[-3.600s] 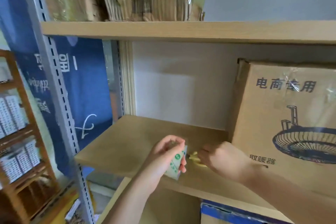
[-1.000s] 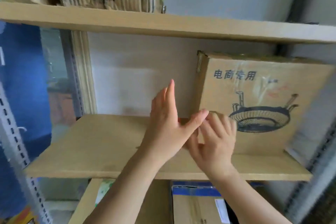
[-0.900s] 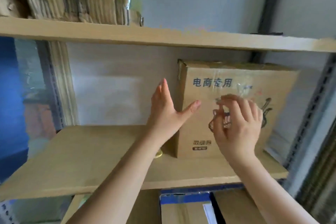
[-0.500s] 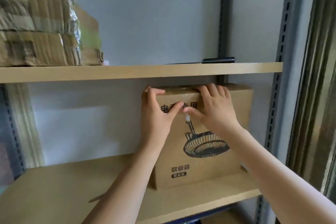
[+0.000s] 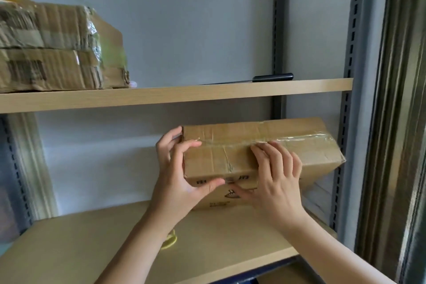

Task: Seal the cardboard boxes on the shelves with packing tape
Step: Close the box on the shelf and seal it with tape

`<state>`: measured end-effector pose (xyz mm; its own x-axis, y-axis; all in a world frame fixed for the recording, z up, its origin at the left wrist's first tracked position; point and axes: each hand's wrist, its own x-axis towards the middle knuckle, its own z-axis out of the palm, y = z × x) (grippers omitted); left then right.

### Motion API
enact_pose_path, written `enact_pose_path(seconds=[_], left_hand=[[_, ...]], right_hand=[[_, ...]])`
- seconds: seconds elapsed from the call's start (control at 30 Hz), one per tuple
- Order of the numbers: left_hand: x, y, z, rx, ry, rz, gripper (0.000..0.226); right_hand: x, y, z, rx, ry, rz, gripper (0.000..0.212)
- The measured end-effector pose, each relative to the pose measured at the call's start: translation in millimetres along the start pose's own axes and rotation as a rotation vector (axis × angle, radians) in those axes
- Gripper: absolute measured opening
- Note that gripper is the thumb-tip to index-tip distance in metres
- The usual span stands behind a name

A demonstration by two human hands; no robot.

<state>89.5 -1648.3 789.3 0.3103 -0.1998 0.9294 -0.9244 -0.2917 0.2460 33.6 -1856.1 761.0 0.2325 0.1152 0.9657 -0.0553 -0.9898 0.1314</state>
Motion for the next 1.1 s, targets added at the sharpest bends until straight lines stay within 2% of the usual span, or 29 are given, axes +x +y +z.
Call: enact_pose_path(seconds=[0.1, 0.2, 0.3, 0.33, 0.4, 0.43, 0.47, 0.53, 0.57, 0.6, 0.67, 0.73, 0.8, 0.87, 0.93, 1.0, 1.1], left_hand=[[-5.5, 1.2, -2.8, 0.046, -0.163, 0.043, 0.092], [4.8, 3.7, -4.3, -0.030, -0.273, -0.069, 0.101], [33.4, -8.7, -3.1, -0.063, -0.243, -0.257, 0.086], [45.5, -11.8, -1.6, -0.071, -0.296, -0.329, 0.081], [65.8, -13.1, 1.8, -0.143, -0.541, -0.463, 0.072], [72.5, -12.1, 2.3, -0.186, -0.661, -0.492, 0.066], [77.8, -11.0, 0.8, -0.215, -0.754, -0.493, 0.063], [83.3, -11.4, -3.7, -0.224, -0.929, -0.486, 0.066], [84.7, -10.5, -4.3, -0.200, -1.029, -0.504, 0.072], [85.1, -8.9, -2.4, -0.144, -1.122, -0.528, 0.077], [86.5, 0.9, 5.2, 0.071, -1.216, -0.535, 0.079], [90.4, 8.4, 8.2, 0.227, -1.226, -0.471, 0.065], [92.6, 9.9, 7.0, 0.159, -1.207, -0.443, 0.056], [84.1, 5.8, 3.6, 0.064, -1.132, -0.395, 0.061], [71.2, -1.2, 2.4, 0.075, -0.989, -0.334, 0.061], [59.4, -10.7, 3.6, 0.114, -0.887, -0.320, 0.054], [43.0, -16.8, -6.1, 0.075, -0.833, -0.348, 0.052]], right_hand=[[-8.1, -0.4, 14.0, -0.031, -0.108, 0.013, 0.100], [-8.8, 0.0, 22.2, -0.049, -0.163, 0.029, 0.094], [-14.7, -2.4, 22.5, 0.018, -0.159, 0.032, 0.082], [-16.7, -3.0, 19.7, 0.051, -0.155, 0.031, 0.078], [-21.6, -2.8, 10.4, 0.074, -0.186, 0.090, 0.072], [-24.7, -4.5, 3.7, 0.104, -0.184, 0.224, 0.075], [-28.9, -6.1, -1.5, 0.209, -0.154, 0.444, 0.082], [-29.1, -15.5, -13.6, 0.645, -0.117, 1.021, 0.108], [-27.1, -22.0, -17.3, 0.891, -0.130, 1.240, 0.117], [-26.3, -28.8, -17.1, 1.072, -0.105, 1.381, 0.123], [-25.6, -43.1, -15.3, 1.178, 0.004, 1.493, 0.121], [-25.2, -53.5, -11.6, 1.122, 0.091, 1.478, 0.119], [-26.2, -57.0, -5.9, 1.140, 0.119, 1.456, 0.120], [-25.3, -55.8, -2.0, 1.267, 0.136, 1.502, 0.116], [-22.0, -57.3, -0.7, 1.351, 0.151, 1.498, 0.084], [-21.4, -65.5, -1.7, 1.332, 0.185, 1.455, 0.056], [-23.2, -77.2, -1.8, 1.295, 0.152, 1.388, 0.053]])
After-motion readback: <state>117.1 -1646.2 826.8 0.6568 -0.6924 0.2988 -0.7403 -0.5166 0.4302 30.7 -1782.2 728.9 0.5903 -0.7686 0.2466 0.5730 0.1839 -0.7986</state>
